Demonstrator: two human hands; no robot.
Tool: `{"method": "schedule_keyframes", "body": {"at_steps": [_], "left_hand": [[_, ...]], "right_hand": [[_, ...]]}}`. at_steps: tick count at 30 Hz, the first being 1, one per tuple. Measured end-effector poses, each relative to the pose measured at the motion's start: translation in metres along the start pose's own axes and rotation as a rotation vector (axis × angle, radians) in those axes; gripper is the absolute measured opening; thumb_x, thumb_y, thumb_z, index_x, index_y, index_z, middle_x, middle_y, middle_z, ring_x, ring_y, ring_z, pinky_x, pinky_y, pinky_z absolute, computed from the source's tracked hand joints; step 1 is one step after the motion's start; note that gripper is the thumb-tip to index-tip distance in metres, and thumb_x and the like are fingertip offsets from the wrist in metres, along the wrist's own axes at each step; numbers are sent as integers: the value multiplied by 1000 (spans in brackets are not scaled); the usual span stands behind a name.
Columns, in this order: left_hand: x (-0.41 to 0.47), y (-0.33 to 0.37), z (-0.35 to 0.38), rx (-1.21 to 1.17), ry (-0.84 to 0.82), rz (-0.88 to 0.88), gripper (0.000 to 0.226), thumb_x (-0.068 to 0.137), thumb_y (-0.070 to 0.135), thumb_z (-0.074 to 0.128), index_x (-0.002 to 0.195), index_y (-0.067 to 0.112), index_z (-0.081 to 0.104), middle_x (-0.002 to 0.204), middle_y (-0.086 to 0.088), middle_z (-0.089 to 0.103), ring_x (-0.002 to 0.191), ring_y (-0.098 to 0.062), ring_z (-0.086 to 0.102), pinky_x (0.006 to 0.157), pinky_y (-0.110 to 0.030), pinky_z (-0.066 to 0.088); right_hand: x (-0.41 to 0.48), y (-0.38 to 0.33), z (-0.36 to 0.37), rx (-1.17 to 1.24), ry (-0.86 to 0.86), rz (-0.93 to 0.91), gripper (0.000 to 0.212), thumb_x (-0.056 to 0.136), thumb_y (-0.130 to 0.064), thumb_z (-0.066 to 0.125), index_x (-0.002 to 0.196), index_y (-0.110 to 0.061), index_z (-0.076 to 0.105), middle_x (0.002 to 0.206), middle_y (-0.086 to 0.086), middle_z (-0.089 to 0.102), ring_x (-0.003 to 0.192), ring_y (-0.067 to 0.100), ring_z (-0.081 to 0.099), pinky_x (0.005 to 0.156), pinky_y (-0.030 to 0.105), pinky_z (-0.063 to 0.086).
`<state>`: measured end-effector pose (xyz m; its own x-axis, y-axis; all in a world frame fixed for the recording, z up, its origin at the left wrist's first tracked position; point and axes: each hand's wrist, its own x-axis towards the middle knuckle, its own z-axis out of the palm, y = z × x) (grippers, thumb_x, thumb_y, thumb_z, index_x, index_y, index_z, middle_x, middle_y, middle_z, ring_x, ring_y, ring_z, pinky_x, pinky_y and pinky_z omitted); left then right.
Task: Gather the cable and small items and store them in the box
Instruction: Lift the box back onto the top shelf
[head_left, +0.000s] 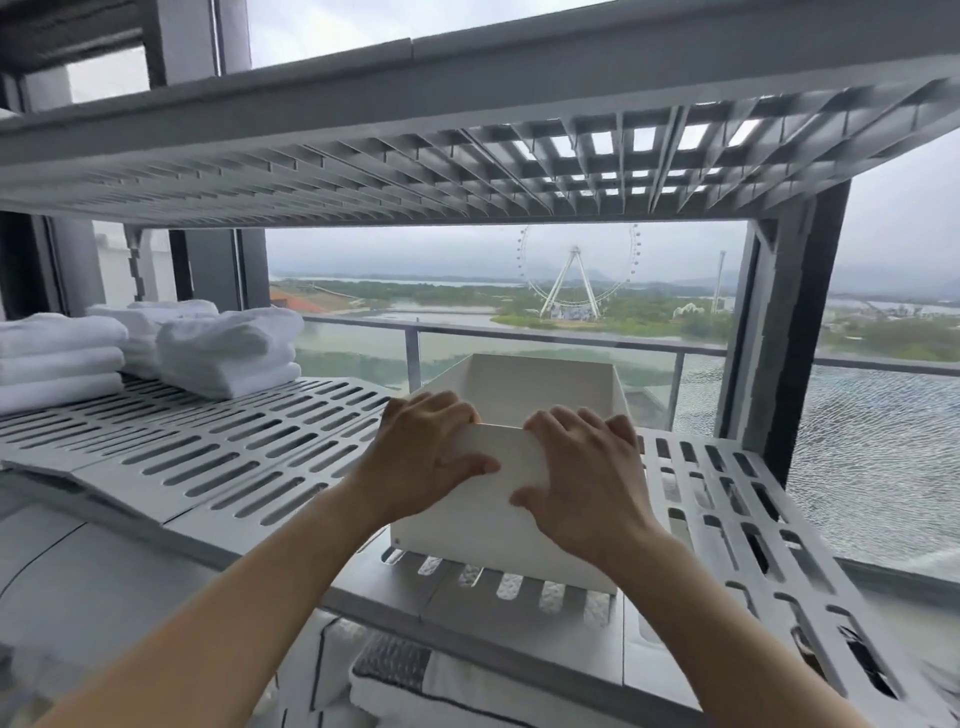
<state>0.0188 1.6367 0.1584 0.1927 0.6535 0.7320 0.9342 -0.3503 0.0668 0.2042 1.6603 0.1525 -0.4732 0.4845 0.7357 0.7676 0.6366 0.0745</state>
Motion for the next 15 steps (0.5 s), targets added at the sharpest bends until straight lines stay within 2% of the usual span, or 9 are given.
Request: {"method": "schedule_keyframes", "body": {"at_steps": [4, 8, 15], "left_hand": [[-14, 1, -7, 38, 54, -10, 48, 70, 60, 57, 90, 16, 63, 85, 0, 61, 86, -25, 58, 77, -32, 30], [-23, -4, -31, 68, 82, 31, 50, 70, 61, 56, 95, 19, 64, 88, 1, 62, 87, -23, 59, 79, -35, 37], [-52, -42, -79, 66, 110, 63, 49, 63, 51, 68, 101, 22, 62, 90, 3, 59, 89, -20, 56, 76, -30, 29]], "right_hand": [[-2, -5, -2, 72, 35, -16, 50, 55, -42, 81, 94, -23, 57, 93, -6, 63, 90, 20, 55, 72, 30, 18], [1, -21, -6, 125, 98, -18, 50, 51, -42, 82, 91, -22, 58, 88, -5, 62, 84, 21, 57, 68, 26, 15], [15, -81, -9, 124, 176, -33, 51, 48, -42, 83, 88, -24, 57, 84, -7, 61, 79, 20, 58, 70, 28, 21]]}}
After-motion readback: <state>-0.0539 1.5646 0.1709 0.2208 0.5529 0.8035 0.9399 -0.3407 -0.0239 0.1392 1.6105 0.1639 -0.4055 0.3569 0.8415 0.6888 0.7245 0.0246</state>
